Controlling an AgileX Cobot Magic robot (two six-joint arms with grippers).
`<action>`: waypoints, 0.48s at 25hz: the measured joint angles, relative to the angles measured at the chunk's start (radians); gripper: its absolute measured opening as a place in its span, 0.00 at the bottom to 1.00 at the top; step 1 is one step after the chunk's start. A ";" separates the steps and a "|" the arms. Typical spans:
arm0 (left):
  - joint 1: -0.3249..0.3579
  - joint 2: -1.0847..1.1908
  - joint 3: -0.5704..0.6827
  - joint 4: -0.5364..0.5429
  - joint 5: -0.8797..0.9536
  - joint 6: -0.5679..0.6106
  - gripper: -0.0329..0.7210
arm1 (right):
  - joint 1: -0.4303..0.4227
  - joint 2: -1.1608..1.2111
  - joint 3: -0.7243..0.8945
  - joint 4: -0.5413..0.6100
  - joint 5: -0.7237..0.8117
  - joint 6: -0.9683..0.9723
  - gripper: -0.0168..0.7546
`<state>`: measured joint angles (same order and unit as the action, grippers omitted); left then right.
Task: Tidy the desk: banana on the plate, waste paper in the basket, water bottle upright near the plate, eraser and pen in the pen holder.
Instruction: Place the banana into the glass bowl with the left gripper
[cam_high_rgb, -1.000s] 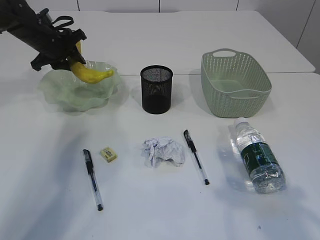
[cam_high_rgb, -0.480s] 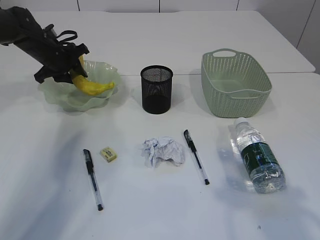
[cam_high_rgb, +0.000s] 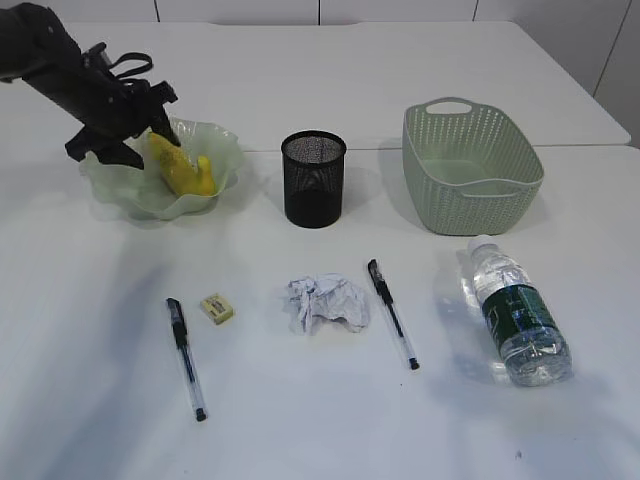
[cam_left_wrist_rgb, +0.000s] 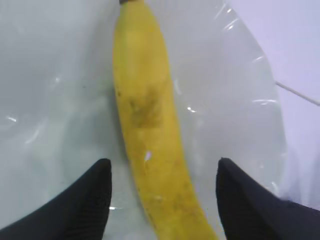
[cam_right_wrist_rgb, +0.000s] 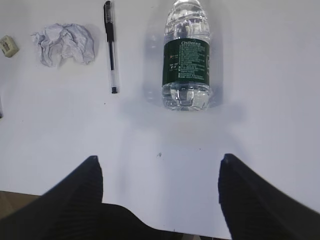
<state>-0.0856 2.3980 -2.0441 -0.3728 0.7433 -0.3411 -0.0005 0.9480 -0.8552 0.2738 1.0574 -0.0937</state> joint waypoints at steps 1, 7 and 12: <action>0.000 -0.014 0.000 0.000 0.000 0.000 0.66 | 0.000 0.000 0.000 0.000 0.000 0.000 0.72; 0.000 -0.136 0.000 0.000 0.037 0.133 0.66 | 0.000 0.000 0.000 0.000 0.000 0.000 0.72; 0.000 -0.251 0.000 0.053 0.163 0.226 0.66 | 0.000 0.000 0.000 0.000 0.014 0.000 0.72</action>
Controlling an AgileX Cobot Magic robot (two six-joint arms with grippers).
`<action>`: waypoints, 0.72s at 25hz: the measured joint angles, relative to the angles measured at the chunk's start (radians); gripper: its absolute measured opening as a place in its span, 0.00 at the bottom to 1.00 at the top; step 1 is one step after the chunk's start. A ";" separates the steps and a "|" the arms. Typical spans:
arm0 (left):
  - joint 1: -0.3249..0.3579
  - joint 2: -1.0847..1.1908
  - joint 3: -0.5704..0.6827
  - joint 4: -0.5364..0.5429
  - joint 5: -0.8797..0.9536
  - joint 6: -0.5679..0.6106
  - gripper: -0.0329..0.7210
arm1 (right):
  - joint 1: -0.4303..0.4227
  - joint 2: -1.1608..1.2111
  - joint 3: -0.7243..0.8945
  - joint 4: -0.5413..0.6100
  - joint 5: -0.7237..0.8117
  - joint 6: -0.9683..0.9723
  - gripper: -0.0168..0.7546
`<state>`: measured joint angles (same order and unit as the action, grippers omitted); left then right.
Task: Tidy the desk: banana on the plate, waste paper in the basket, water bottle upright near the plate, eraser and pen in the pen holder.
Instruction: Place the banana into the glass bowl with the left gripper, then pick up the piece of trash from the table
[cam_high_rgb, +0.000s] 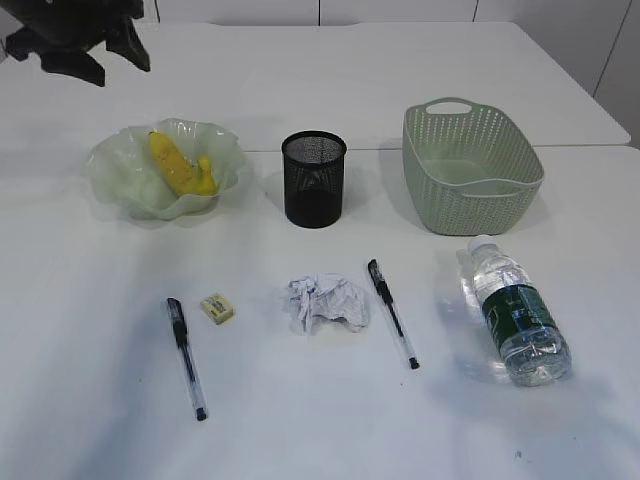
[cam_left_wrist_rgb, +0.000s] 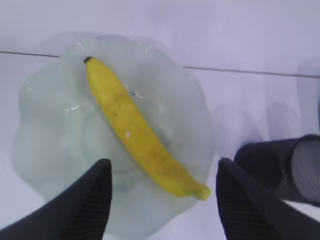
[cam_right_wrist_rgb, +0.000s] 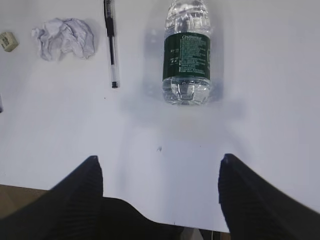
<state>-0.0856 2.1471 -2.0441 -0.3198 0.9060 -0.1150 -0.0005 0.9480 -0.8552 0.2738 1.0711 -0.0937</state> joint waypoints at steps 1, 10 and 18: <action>0.000 -0.017 0.000 0.022 0.031 0.012 0.66 | 0.000 0.000 0.000 0.000 0.005 0.000 0.72; 0.000 -0.147 0.021 0.169 0.317 0.074 0.55 | 0.000 0.000 0.000 0.000 0.036 -0.006 0.72; -0.004 -0.328 0.314 0.299 0.328 0.086 0.52 | 0.000 -0.028 0.000 0.011 0.049 -0.008 0.72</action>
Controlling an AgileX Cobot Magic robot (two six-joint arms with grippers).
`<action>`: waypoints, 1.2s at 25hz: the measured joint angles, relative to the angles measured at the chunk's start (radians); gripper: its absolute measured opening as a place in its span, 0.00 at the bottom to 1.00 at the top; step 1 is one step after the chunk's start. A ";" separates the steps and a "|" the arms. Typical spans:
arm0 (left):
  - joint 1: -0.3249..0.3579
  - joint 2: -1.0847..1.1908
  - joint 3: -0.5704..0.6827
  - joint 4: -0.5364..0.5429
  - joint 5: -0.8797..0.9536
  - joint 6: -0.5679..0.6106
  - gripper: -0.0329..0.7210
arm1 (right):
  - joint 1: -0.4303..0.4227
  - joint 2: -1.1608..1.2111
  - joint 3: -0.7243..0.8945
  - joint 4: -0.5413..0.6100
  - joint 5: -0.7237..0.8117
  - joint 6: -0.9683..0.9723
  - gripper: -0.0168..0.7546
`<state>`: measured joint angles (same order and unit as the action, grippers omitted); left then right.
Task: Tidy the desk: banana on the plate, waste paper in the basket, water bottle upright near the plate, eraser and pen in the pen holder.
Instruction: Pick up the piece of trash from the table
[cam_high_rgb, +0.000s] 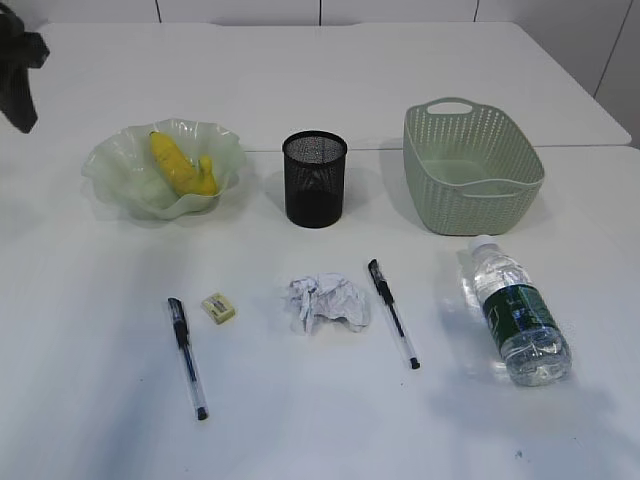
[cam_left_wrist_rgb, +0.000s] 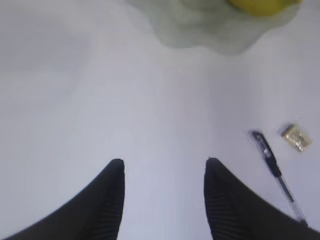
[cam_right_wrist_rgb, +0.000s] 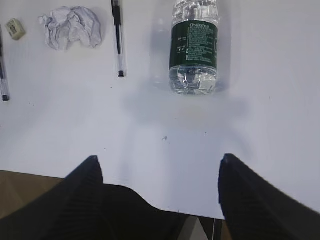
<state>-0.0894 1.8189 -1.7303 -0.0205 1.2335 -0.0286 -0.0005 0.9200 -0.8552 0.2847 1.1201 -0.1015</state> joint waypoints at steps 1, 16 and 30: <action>0.000 -0.037 0.049 0.006 -0.002 0.002 0.52 | 0.000 -0.002 0.000 0.000 0.002 0.000 0.72; -0.002 -0.395 0.609 -0.039 -0.177 0.069 0.52 | 0.022 0.054 -0.075 0.039 0.004 -0.002 0.71; -0.002 -0.412 0.783 -0.226 -0.364 0.085 0.52 | 0.398 0.492 -0.382 -0.149 -0.009 0.062 0.71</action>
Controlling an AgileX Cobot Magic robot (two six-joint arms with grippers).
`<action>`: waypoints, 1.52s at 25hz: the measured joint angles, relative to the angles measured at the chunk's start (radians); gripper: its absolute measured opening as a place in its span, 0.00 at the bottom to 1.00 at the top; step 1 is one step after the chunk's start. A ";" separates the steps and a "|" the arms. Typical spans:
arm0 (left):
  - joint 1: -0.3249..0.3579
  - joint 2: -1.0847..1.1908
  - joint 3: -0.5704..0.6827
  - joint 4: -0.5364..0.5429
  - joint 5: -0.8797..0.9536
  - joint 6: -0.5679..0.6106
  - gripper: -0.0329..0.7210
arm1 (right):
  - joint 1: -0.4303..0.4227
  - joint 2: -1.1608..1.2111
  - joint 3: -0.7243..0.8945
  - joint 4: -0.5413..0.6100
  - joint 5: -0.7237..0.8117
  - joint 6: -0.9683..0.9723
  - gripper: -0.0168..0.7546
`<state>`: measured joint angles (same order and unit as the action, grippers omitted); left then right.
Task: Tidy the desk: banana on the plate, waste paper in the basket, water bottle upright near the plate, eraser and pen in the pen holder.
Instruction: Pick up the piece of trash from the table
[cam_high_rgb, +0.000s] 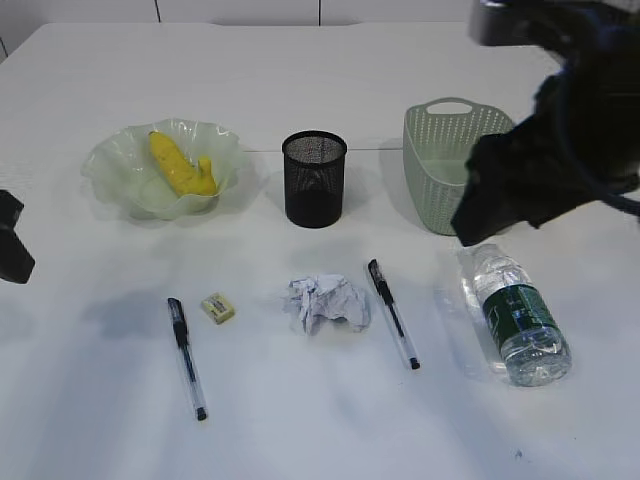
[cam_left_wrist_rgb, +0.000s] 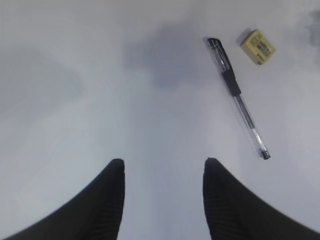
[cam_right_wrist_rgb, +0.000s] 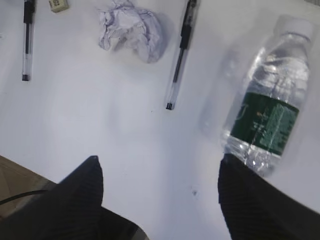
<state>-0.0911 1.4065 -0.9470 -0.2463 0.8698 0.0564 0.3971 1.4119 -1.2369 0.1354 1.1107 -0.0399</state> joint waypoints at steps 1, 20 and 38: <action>0.000 -0.012 0.000 -0.008 -0.002 0.000 0.52 | 0.019 0.043 -0.029 -0.008 -0.001 0.003 0.71; 0.000 -0.189 0.002 0.133 0.122 0.004 0.62 | 0.112 0.635 -0.387 -0.040 -0.025 -0.071 0.72; 0.000 -0.189 0.002 0.135 0.124 0.006 0.72 | 0.149 0.798 -0.468 -0.054 -0.157 -0.079 0.81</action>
<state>-0.0911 1.2175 -0.9453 -0.1110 0.9937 0.0626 0.5466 2.2098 -1.7051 0.0818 0.9539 -0.1191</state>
